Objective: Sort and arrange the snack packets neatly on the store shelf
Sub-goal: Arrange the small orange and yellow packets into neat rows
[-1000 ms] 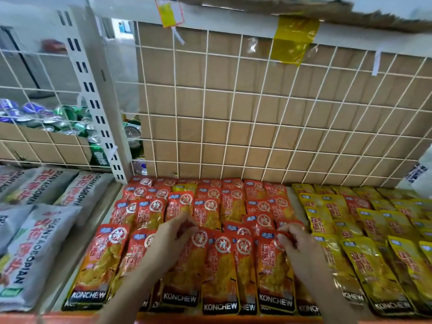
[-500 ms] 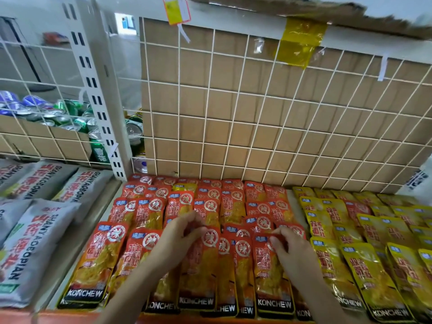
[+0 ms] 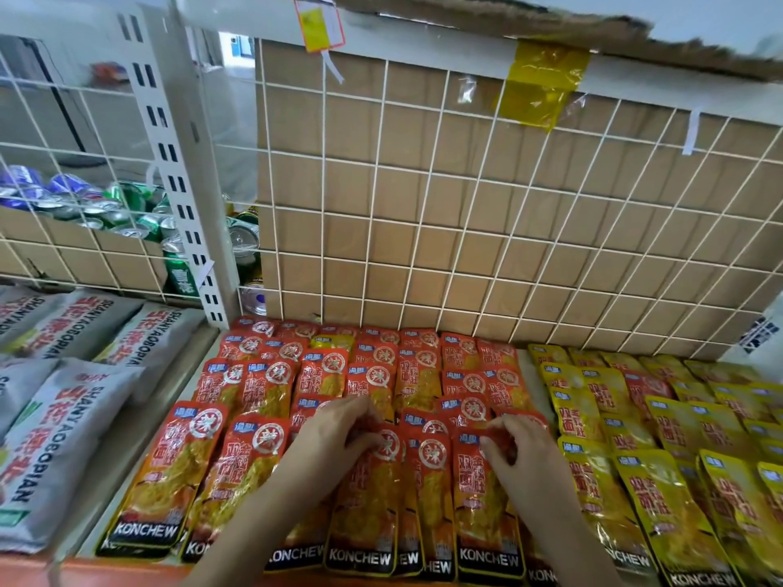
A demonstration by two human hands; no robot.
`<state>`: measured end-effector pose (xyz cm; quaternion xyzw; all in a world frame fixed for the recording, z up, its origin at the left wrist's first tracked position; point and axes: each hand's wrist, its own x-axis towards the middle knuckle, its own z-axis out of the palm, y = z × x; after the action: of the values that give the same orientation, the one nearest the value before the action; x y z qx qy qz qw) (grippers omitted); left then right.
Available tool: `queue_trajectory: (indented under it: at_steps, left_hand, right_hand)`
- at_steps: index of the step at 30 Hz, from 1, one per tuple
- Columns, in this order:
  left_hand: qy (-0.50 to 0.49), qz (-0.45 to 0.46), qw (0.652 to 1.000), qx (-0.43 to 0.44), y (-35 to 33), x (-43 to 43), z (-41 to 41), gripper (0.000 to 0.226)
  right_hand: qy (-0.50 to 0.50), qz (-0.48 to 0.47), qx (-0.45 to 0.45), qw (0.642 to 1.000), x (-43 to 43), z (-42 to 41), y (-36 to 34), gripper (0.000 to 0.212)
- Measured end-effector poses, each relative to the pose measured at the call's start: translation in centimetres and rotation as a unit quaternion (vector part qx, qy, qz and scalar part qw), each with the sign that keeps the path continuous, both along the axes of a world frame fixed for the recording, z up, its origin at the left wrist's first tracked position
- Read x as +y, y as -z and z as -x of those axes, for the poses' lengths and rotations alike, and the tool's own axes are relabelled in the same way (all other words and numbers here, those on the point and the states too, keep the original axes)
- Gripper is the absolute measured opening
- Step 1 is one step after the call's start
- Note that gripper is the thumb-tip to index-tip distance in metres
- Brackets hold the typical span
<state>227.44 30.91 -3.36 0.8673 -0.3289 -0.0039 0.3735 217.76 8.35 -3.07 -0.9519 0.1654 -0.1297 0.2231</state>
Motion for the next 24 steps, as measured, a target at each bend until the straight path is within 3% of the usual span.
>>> queue_trajectory:
  at_steps: [10,13,24]
  left_hand:
    - [-0.033,0.009,0.999,-0.024,-0.2,2.1,-2.4,0.018]
    - [-0.047,0.007,0.998,-0.027,-1.0,2.9,-4.6,0.019]
    - [-0.087,-0.178,0.979,0.045,-1.0,1.5,-12.8,0.042]
  right_hand:
    - [-0.018,-0.009,-0.055,0.998,0.8,-0.8,-0.7,0.030]
    - [-0.034,-0.011,-0.024,0.999,1.5,-1.5,-1.1,0.036]
    - [-0.042,0.015,0.050,0.998,3.3,-3.4,-0.6,0.043]
